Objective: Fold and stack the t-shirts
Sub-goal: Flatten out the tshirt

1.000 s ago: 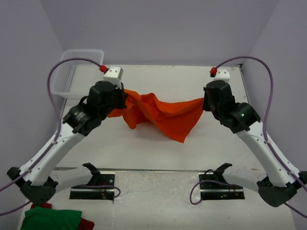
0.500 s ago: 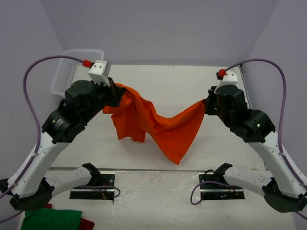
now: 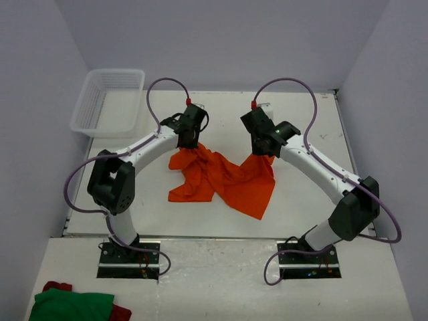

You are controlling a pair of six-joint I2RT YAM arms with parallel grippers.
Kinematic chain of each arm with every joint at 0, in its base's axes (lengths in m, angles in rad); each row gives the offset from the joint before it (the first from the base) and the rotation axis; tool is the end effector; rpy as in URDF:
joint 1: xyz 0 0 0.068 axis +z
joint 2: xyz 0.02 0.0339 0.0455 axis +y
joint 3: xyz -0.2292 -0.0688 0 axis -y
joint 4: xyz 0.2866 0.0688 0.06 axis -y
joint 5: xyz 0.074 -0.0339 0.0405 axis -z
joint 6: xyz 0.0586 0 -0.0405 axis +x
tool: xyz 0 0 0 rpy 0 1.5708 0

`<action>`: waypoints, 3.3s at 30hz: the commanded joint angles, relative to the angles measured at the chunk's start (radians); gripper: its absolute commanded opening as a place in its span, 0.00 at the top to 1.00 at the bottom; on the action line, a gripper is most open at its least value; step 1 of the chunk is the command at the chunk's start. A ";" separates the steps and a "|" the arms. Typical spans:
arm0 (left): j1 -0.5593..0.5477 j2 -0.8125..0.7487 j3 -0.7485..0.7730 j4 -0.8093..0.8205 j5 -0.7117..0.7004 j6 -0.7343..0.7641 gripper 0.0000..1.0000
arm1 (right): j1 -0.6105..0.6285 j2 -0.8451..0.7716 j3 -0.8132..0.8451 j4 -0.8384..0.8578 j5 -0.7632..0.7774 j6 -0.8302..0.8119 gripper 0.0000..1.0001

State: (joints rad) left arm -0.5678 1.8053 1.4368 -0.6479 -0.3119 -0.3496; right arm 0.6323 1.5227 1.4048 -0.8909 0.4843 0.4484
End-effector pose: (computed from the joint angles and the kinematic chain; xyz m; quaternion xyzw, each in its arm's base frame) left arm 0.3727 -0.2164 0.1788 0.0612 0.9491 0.0142 0.3085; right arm 0.3128 0.1953 0.2618 -0.0194 0.9349 -0.0591 0.3494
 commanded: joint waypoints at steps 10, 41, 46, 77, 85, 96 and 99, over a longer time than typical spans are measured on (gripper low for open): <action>0.077 0.112 0.200 0.159 -0.076 0.113 1.00 | -0.036 0.079 0.034 0.073 -0.023 -0.020 1.00; -0.106 -0.448 -0.403 0.234 -0.095 -0.164 0.15 | -0.377 0.189 -0.009 0.139 -0.177 -0.044 0.52; -0.109 -0.550 -0.452 0.232 -0.085 -0.158 0.15 | -0.460 0.223 -0.035 0.185 -0.332 -0.001 0.48; -0.109 -0.693 -0.469 0.202 -0.049 -0.147 0.14 | -0.628 0.401 -0.053 0.265 -0.613 0.075 0.60; -0.110 -0.696 -0.472 0.194 -0.044 -0.143 0.14 | -0.628 0.419 -0.020 0.248 -0.604 0.087 0.63; -0.109 -0.672 -0.529 0.191 -0.072 -0.163 0.12 | -0.628 0.396 -0.012 0.267 -0.555 0.105 1.00; -0.109 -0.644 -0.561 0.188 -0.093 -0.204 0.11 | -0.628 0.386 0.003 0.261 -0.556 0.086 1.00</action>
State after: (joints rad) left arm -0.6746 1.1385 0.9051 -0.4541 -0.3725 -0.5030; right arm 0.0101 1.9423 1.3670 -0.6350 -0.0910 0.5423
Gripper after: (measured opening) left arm 0.884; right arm 0.011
